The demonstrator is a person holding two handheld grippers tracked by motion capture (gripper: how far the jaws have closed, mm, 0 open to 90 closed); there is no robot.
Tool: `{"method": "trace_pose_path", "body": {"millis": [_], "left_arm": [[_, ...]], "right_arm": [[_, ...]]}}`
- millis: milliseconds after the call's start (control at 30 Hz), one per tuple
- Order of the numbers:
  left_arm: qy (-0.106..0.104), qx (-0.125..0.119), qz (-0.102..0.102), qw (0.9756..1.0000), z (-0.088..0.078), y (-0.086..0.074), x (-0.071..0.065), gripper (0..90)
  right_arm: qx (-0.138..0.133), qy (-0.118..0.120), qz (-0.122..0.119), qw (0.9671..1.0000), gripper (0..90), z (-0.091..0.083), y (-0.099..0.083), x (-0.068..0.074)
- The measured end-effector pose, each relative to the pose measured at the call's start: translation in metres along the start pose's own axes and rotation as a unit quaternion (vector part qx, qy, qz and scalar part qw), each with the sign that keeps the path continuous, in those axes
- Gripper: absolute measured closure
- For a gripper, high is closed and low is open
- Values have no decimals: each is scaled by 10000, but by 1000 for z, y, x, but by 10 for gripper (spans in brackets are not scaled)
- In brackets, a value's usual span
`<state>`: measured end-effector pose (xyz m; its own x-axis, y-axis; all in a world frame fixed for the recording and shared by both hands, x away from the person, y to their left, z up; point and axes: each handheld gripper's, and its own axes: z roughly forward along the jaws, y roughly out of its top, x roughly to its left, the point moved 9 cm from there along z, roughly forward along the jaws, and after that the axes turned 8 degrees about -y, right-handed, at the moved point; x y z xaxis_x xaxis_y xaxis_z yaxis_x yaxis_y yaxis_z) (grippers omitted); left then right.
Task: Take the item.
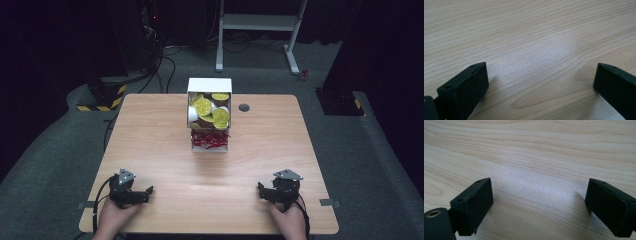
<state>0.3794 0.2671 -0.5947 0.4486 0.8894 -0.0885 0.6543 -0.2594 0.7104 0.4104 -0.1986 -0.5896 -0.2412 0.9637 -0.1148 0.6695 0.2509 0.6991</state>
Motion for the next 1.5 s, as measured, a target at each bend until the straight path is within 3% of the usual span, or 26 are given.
{"method": "trace_pose_path", "body": {"millis": [333,600,700,767,833,1067,1500], "left_arm": [[28,-24,-14,10000,0,0,-1,4],[-80,-43,116,9999,-3,0,-1,43],[57,34,166,9998,-4,0,2,45],[75,11,91,9999,-4,1,2,48],[-47,-210,-63,9997,-8,7,2,48],[-343,-703,-191,9968,-21,25,-7,66],[-645,-870,-63,9941,-26,41,-27,120]], "right_arm": [[-3,53,-34,10000,78,0,0,0],[-7,122,-90,9999,78,-1,-1,0],[-6,140,-97,9999,78,-1,-1,0],[-8,149,-110,9998,78,-1,-1,0],[-8,153,-113,9998,78,-1,-1,0],[-7,173,-132,9998,79,-2,-2,0],[-11,170,-143,9998,78,-2,-2,0]]}}
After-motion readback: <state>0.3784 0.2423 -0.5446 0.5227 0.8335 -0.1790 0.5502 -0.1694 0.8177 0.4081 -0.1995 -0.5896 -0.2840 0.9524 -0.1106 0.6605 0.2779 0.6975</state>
